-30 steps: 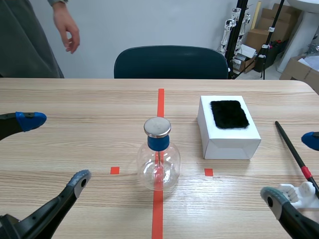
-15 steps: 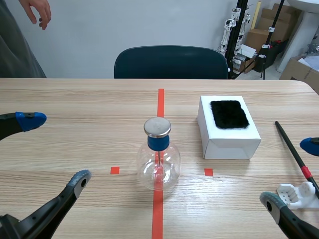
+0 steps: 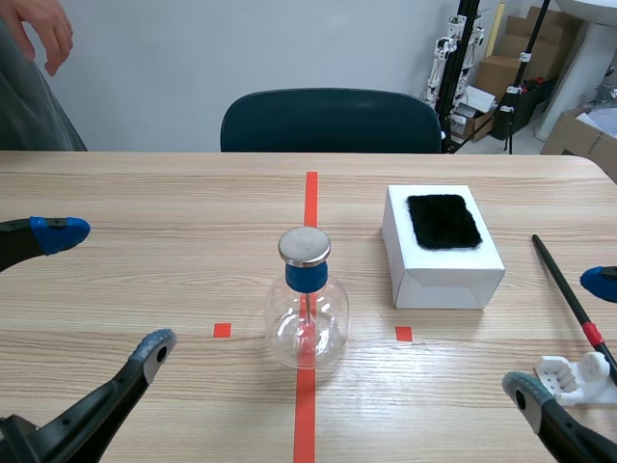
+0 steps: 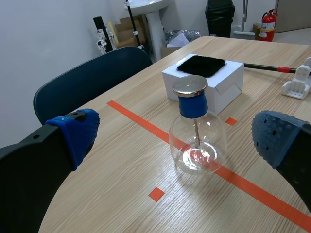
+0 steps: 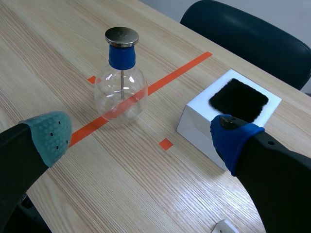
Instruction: Do the electroscope experiment. return to the home posture
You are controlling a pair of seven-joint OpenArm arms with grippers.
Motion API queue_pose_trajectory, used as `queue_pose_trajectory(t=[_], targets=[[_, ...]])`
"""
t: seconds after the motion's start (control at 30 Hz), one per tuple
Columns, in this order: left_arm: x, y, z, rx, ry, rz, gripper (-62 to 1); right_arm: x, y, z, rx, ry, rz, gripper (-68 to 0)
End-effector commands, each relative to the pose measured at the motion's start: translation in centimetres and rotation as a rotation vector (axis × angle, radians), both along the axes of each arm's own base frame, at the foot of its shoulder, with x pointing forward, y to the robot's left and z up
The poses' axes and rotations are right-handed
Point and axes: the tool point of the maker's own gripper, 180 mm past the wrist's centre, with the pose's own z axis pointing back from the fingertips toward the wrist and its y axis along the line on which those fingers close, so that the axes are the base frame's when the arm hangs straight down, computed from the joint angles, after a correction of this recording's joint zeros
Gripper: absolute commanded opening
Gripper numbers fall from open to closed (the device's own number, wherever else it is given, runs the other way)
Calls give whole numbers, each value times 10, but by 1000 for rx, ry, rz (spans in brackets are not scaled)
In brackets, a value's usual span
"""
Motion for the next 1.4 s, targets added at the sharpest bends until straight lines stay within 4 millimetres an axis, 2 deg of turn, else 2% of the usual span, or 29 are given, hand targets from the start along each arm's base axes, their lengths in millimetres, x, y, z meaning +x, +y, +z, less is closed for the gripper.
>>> queue_pose_trajectory(t=[0.0,1.37], targets=[[1,-3,11,-29,-32,-4,14,2,1,8,17,-24,0,-93],[1,-3,11,-29,-32,-4,14,2,0,5,8,-13,-3,-93]])
